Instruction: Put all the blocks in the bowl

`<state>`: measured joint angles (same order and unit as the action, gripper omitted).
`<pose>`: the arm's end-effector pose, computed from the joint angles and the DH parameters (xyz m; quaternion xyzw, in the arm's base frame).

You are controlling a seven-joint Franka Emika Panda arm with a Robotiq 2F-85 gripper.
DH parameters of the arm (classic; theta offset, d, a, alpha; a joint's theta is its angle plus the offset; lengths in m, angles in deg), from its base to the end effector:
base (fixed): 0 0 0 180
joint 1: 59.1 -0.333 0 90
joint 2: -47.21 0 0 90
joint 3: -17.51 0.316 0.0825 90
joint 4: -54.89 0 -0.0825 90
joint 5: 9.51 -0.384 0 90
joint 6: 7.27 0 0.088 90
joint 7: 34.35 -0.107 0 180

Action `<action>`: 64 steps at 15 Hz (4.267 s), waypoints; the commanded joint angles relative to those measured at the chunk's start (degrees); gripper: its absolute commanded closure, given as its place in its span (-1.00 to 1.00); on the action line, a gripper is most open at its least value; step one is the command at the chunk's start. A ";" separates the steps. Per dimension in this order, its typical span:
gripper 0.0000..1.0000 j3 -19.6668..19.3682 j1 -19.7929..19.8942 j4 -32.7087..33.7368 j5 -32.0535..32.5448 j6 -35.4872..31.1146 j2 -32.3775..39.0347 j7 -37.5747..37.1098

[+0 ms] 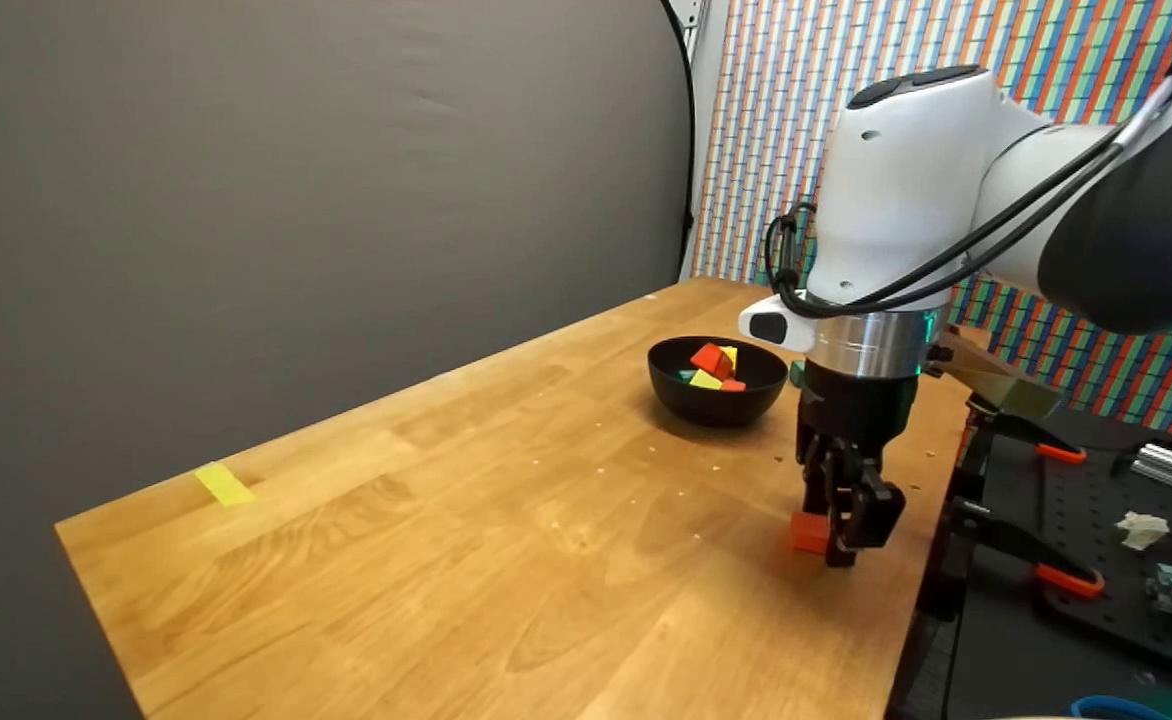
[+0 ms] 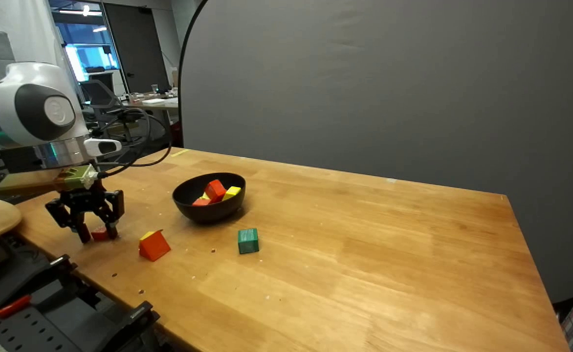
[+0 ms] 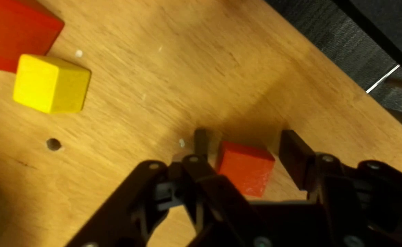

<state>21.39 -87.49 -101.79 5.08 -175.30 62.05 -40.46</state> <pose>0.3100 0.2178 0.1378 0.9379 0.3453 -0.0227 0.0227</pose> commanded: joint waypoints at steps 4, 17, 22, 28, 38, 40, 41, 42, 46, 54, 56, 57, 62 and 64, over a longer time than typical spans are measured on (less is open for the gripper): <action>0.64 -6.07 -6.89 2.88 6.43 -1.34 1.55 -7.00; 0.62 -22.19 -3.07 5.23 28.94 7.02 -16.22 -8.43; -0.32 -23.92 -1.41 7.28 20.25 3.63 -11.29 -0.43; -0.97 -24.24 -0.47 2.54 16.59 6.75 -16.05 1.87; -1.00 -21.31 3.26 -1.33 2.99 16.17 -23.63 3.71; -1.00 -13.46 11.12 -1.38 -6.77 12.61 -19.58 9.42; -1.00 -12.63 11.48 -1.45 -12.29 11.18 -18.19 13.18; -1.00 -11.10 12.44 -1.51 -16.84 10.46 -16.78 15.70; -1.00 -5.46 16.68 -1.48 -25.87 8.56 -11.69 20.12; -1.00 -2.14 22.05 -1.37 -19.57 5.77 -5.96 15.94; -1.00 -1.03 23.62 -1.37 -21.48 2.75 -3.23 17.84; -1.00 -0.05 24.47 -1.40 -22.34 1.86 -1.97 18.43; -1.00 4.68 28.88 -1.30 -23.26 -1.75 3.33 17.93; -0.46 5.06 29.53 -1.29 -22.22 -3.38 4.64 17.17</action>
<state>24.79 -60.03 -103.11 -17.65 -175.45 63.74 -22.99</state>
